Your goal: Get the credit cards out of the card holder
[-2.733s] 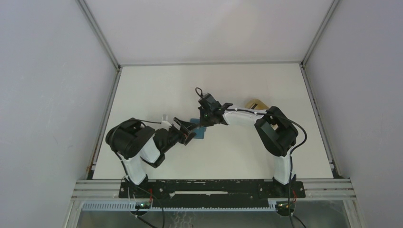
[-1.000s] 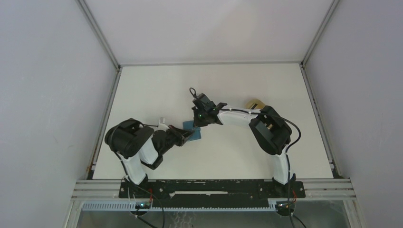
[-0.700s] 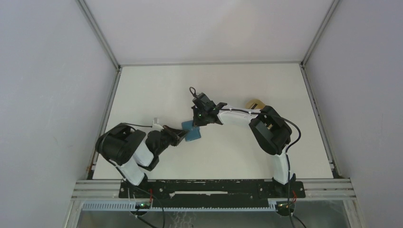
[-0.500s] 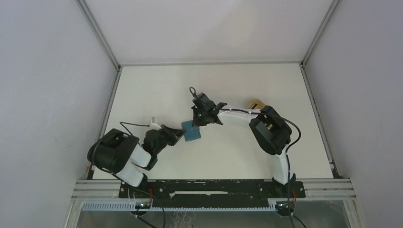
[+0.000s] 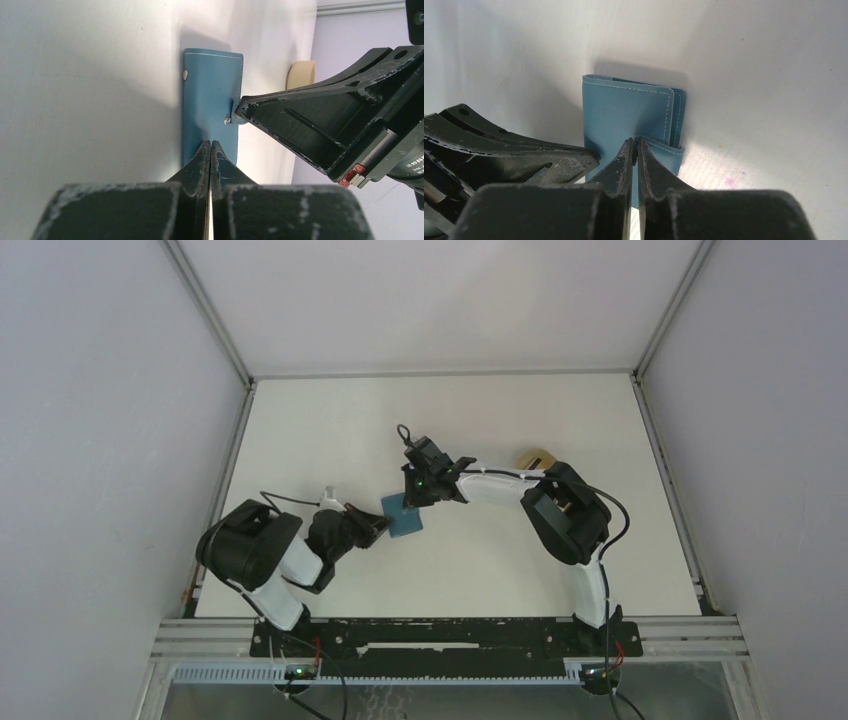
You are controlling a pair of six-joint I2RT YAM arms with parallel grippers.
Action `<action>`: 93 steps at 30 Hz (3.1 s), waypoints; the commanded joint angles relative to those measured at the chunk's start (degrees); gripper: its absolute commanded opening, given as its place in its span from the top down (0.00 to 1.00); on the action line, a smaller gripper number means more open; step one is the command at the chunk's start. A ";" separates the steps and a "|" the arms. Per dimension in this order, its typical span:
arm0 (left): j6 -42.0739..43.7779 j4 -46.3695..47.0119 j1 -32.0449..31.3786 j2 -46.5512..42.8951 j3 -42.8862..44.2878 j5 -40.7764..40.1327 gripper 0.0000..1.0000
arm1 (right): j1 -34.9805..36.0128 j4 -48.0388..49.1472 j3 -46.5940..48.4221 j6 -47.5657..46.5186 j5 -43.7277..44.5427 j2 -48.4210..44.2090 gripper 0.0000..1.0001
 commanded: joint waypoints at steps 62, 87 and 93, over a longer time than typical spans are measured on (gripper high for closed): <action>4.50 -9.04 -0.35 -0.83 2.80 -2.65 1.00 | -2.50 3.85 -8.15 -2.11 -6.59 -2.76 0.60; 4.54 -10.04 -0.33 -0.45 3.01 -2.99 1.00 | -1.17 5.37 -9.42 -2.67 -6.06 -5.07 0.60; 4.59 -10.04 -0.29 -0.49 3.14 -3.07 1.00 | -0.87 5.64 -9.28 -2.35 -6.54 -4.61 0.59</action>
